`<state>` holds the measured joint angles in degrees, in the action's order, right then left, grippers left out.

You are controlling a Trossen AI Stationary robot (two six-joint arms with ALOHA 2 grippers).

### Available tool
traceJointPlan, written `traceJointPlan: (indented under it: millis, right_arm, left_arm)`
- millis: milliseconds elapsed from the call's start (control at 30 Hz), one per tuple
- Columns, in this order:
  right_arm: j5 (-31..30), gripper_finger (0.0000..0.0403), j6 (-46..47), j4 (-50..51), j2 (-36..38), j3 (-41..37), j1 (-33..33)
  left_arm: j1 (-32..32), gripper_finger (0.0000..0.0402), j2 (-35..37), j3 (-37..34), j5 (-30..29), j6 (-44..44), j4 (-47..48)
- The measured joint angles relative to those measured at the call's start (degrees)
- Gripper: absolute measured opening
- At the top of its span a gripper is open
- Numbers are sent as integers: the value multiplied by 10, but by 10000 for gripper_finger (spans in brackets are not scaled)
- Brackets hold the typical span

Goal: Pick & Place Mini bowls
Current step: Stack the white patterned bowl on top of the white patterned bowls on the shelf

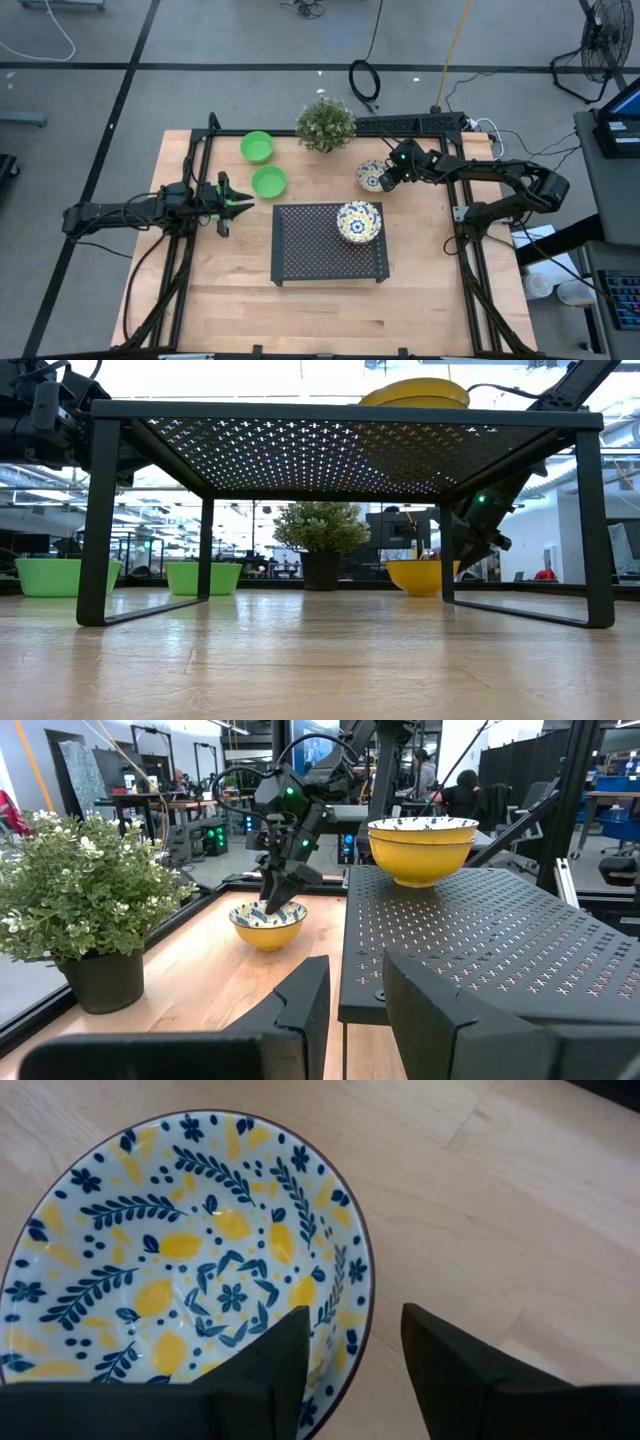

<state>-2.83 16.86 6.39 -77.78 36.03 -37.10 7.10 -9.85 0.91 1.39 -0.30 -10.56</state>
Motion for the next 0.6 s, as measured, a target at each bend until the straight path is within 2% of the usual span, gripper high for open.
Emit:
traceJointPlan:
  millis: [600]
  right_arm:
    - [1,25,-13,-5,0,0,0]
  left_arm:
    - [0,99,0,0,0,0,0]
